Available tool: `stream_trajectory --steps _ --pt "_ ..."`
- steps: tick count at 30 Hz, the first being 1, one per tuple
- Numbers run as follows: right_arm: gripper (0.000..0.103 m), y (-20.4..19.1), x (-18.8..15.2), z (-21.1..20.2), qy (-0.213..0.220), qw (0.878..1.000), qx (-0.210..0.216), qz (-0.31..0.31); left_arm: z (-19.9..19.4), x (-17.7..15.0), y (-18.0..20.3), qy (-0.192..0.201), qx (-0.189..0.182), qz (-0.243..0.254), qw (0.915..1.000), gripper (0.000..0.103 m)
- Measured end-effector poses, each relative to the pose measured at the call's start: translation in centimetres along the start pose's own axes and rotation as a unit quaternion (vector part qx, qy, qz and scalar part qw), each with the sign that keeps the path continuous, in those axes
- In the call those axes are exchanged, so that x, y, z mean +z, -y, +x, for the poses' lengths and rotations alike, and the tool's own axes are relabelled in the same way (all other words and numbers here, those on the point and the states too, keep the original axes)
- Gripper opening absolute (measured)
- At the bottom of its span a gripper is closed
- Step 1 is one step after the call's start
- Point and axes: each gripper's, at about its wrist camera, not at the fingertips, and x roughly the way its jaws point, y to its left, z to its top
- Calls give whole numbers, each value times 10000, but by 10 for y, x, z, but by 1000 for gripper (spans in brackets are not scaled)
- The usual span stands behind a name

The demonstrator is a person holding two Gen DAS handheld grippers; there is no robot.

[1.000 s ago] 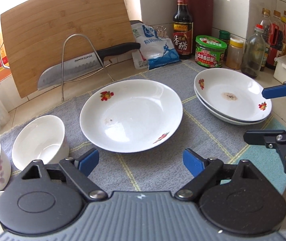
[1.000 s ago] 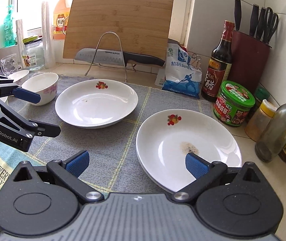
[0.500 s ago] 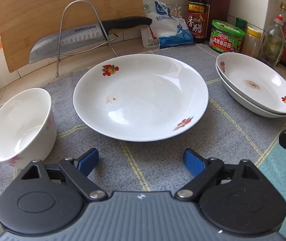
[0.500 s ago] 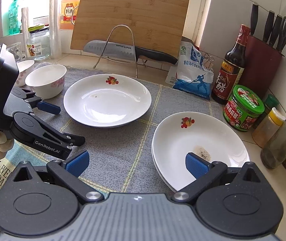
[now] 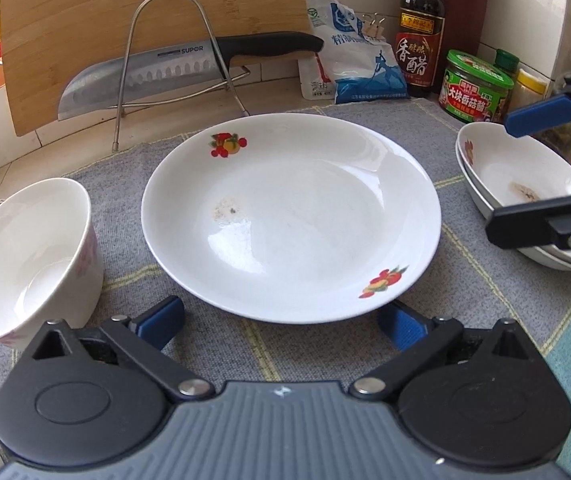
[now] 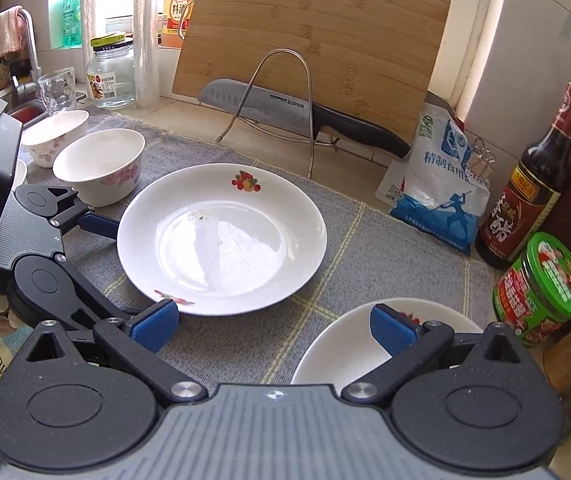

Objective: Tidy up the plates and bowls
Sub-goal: 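Grip the plate rim with the right tool while the left tool grips the opposite rim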

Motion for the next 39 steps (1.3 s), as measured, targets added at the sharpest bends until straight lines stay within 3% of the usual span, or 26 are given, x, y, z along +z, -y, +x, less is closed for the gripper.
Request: stream_trajectory --steps 11,19,24,30,39 --pt "103 45 64 87 -476 9922 1025 -526 1 -3 1 198 144 -133 9996 103" --pt "103 57 88 145 -940 9724 2056 -578 3 -2 2 177 170 -141 9996 103" --pt "103 56 96 159 -1052 9595 2559 -536 2 -3 3 215 154 -70 9996 103" --pt "103 53 105 169 -1274 9461 2927 -543 2 -3 7 256 139 85 9995 103" --pt "98 51 110 171 -1580 9395 2982 -591 3 -3 7 313 124 190 9993 103"
